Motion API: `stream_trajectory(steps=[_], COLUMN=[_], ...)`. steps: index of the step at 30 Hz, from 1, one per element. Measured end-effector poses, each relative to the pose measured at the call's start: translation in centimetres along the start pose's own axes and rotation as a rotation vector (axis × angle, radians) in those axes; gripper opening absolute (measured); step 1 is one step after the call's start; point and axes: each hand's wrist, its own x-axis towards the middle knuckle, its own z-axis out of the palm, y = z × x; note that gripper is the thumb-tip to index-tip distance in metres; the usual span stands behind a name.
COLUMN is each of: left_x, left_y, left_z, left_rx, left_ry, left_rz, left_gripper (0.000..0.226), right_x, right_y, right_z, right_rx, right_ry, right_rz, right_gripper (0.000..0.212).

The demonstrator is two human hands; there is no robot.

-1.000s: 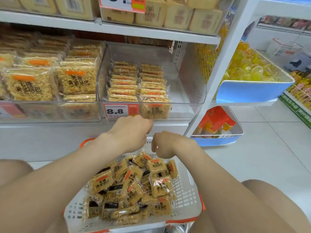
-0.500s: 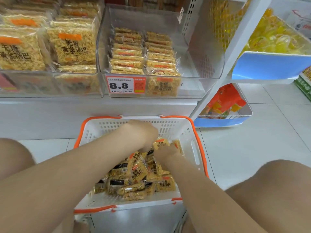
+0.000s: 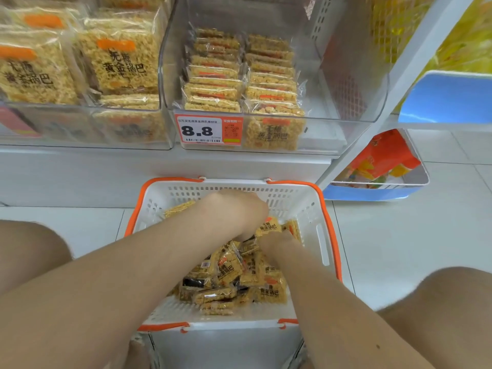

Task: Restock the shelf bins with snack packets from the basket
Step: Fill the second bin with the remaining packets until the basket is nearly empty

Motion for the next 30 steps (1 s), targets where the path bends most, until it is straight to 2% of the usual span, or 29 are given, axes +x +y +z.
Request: stream_trajectory(steps=[4,8,11,15,18,21,23,27,30], left_x=[-1.5,-2.8,-4.5,-6.1,-8.1,-9.9,-10.9,-12.4,-12.4], left_y=[0.1,-0.3,-1.0,-2.6,-3.1,-3.8,-4.3,-4.1,-4.1], left_z=[-1.4,-2.2,-2.7,-2.5,-3.5,-4.8,-5.6,-7.4,-8.4], left_rx=[-0.024,-0.005,-0.039,-0.108,-0.228,-0.393,-0.510,-0.724,-0.848], left_ry=[0.019,0.086,0.110,0.163,0.234,0.407,0.550,0.789,1.025], left_rz=[-0.045,-0.069,-0.103,-0.118,-0.091,-0.079,-0.097,-0.087,-0.071], left_gripper=[0.031,0.027,0.041,0.053,0.055,0.037,0.031,0.021,0.022], right_x=[-0.5,-3.5,-7.0,-12.9,-17.0,-20.4,-22.0,-23.5,-24.0], right_y=[0.6,1.1,1.7,2.1,2.4,2.2,2.2,2.8,3.4], right_z=[-1.3,-4.5,-6.6,-9.6,-12.3,-15.3,-16.8,-17.9,-19.1], right_rx=[0.112,0.347,0.410,0.372,0.412,0.507,0.548,0.483,0.392], right_ry=[0.069,0.177,0.295,0.389,0.511,0.586,0.675,0.877,1.035], right_rz=[-0.144,-0.288,-0.341,-0.378,-0.432,-0.459,-0.420,-0.316,-0.186], right_gripper=[0.037,0.035,0.024,0.009,0.015,0.039,0.045,0.029,0.028])
